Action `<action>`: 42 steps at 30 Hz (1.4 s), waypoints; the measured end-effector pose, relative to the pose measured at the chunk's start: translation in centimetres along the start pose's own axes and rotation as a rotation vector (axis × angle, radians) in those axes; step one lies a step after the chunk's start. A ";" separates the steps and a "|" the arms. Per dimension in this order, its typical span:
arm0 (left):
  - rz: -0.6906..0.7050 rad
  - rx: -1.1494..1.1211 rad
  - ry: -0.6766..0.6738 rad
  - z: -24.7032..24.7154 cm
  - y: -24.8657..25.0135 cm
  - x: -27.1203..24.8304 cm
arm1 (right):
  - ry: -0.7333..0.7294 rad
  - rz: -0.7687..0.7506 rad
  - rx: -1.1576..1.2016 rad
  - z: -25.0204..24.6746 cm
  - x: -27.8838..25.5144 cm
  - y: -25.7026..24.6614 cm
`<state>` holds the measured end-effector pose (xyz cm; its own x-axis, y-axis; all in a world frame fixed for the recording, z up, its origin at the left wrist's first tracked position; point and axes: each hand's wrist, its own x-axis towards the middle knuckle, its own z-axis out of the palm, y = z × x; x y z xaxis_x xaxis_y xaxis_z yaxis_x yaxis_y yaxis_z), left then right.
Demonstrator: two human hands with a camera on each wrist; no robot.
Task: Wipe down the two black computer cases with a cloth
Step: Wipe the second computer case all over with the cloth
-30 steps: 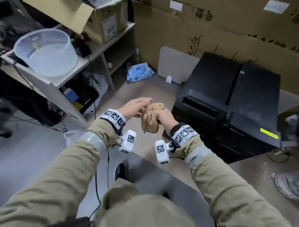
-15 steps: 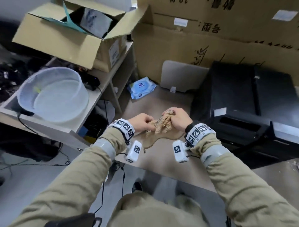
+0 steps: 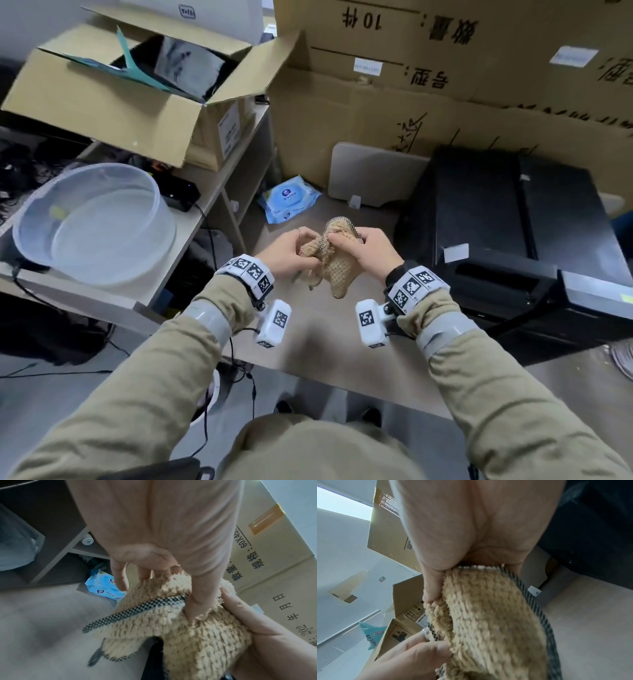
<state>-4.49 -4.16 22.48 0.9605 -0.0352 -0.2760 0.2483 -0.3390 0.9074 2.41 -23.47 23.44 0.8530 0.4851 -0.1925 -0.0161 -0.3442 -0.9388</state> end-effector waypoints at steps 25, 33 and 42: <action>-0.107 0.142 0.429 -2.2 -3.8 -1.0 | 0.363 -0.009 0.014 -1.9 1.0 -1.7; -0.135 0.049 0.441 -3.9 -5.0 -1.3 | 0.510 -0.105 -0.231 -2.3 2.3 -2.8; -0.129 -0.615 0.307 -3.7 -0.4 -1.8 | 0.692 0.028 -0.207 -1.3 2.3 -3.8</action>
<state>-5.85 -0.54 23.81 0.8880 0.2677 -0.3738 0.3018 0.2739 0.9132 5.12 -22.13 26.95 0.9897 -0.1225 0.0734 -0.0023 -0.5278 -0.8494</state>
